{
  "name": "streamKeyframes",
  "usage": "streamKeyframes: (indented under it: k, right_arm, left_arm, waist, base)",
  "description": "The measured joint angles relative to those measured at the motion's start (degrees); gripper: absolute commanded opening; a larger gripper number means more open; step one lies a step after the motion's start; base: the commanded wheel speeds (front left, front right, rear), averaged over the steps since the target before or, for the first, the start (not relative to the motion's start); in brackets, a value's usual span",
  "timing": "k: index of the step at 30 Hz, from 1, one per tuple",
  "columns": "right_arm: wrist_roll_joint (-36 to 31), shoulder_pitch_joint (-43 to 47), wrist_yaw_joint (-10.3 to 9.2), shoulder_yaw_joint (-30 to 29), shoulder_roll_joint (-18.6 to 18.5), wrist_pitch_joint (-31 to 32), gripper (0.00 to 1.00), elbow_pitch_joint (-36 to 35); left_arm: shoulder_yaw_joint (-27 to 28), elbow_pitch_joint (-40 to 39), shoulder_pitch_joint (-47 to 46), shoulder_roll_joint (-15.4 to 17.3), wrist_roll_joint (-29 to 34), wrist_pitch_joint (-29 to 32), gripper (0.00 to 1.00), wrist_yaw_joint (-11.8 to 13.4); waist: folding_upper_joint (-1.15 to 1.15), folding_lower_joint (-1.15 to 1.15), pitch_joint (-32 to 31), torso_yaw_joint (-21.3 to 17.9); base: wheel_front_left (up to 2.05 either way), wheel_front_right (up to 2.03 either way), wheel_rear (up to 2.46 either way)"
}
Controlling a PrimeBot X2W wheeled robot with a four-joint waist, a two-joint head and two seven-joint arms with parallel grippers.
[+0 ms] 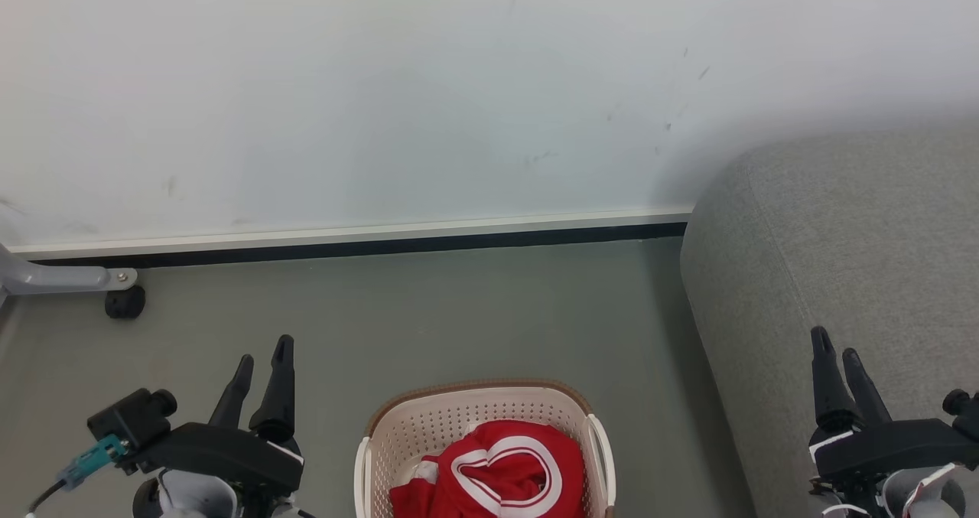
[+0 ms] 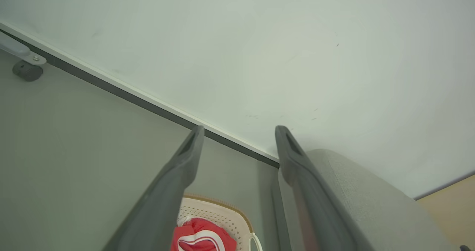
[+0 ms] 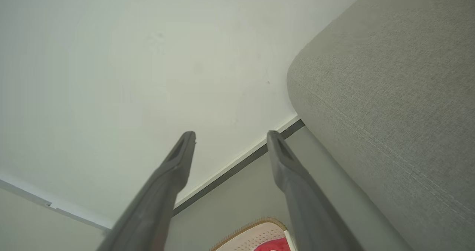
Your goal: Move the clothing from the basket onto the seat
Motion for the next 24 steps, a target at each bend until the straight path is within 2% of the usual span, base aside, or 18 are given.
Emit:
streamKeyframes:
  k: [24]
  right_arm:
    - [-18.9,-1.6,-3.22,6.6,-3.0,-5.3,1.0,0.3]
  left_arm:
    - [-4.2,1.0,-1.9,2.0,17.7,-5.2,1.0,4.2]
  waist:
    - [0.0,0.0,-0.1,0.2]
  base:
    - [0.0,0.0,0.0]
